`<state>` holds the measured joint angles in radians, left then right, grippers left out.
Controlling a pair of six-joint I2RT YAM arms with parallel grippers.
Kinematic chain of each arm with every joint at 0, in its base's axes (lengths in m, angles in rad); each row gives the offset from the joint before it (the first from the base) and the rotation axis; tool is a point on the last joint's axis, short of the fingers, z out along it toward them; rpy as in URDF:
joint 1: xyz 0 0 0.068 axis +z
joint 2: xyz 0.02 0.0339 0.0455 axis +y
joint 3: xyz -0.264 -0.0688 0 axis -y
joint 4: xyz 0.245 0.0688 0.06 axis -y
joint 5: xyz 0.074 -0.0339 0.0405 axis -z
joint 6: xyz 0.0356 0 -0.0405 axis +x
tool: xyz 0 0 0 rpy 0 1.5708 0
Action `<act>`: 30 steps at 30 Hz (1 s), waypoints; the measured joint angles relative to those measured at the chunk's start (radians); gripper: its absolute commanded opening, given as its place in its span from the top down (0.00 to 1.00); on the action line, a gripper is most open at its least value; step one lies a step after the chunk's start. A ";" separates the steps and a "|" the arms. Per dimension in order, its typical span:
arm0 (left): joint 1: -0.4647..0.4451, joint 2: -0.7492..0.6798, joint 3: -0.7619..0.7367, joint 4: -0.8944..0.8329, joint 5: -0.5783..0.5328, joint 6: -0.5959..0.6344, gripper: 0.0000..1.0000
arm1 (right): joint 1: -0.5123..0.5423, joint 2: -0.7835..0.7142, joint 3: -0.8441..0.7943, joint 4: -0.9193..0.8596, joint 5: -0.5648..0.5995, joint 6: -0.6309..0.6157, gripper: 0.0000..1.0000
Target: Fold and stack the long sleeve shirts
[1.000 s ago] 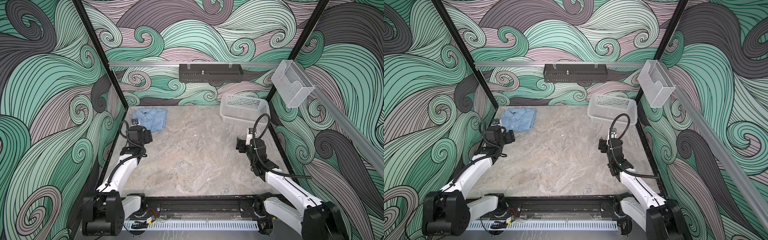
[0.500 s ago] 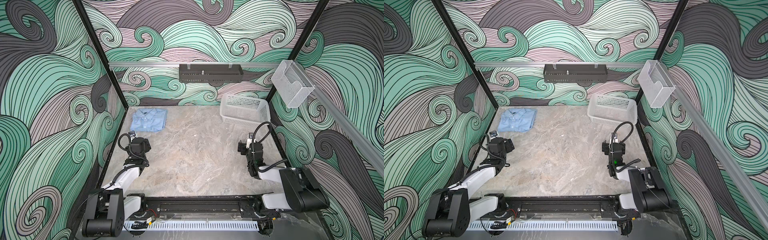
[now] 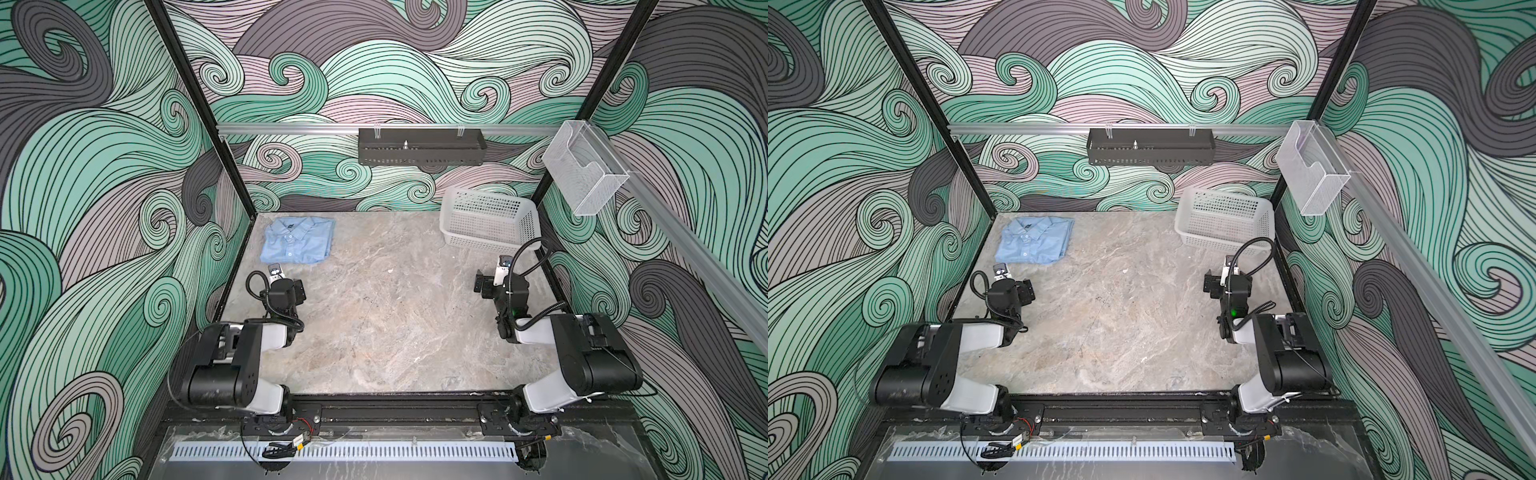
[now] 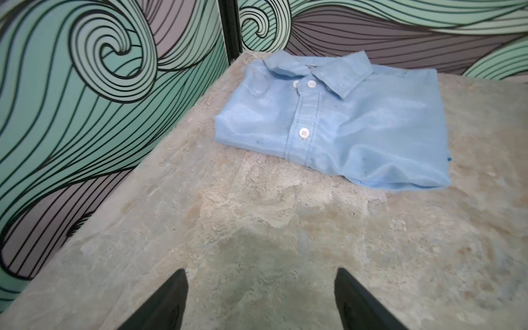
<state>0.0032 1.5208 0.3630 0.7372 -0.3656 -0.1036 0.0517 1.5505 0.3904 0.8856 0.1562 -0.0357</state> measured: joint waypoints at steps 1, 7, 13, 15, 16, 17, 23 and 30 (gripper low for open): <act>0.000 0.016 0.010 -0.011 0.009 0.005 0.19 | -0.001 0.000 0.000 -0.006 -0.003 0.002 0.01; 0.003 0.019 0.080 -0.038 0.047 0.011 0.01 | -0.001 0.000 0.000 -0.025 -0.014 0.010 0.01; 0.008 0.019 0.082 -0.045 0.063 0.011 0.01 | -0.001 0.000 0.000 -0.031 -0.020 0.010 0.01; 0.008 0.019 0.082 -0.045 0.064 0.011 0.01 | -0.001 0.000 0.000 -0.031 -0.022 0.010 0.01; 0.008 0.019 0.082 -0.046 0.064 0.011 0.01 | -0.001 0.000 0.000 -0.031 -0.022 0.010 0.01; 0.008 0.019 0.082 -0.045 0.064 0.011 0.01 | -0.001 0.000 0.000 -0.031 -0.023 0.010 0.01; 0.008 0.019 0.082 -0.045 0.064 0.011 0.01 | -0.001 0.000 0.000 -0.032 -0.025 0.010 0.01; 0.008 0.019 0.082 -0.045 0.064 0.011 0.01 | -0.001 0.000 0.000 -0.032 -0.026 0.010 0.01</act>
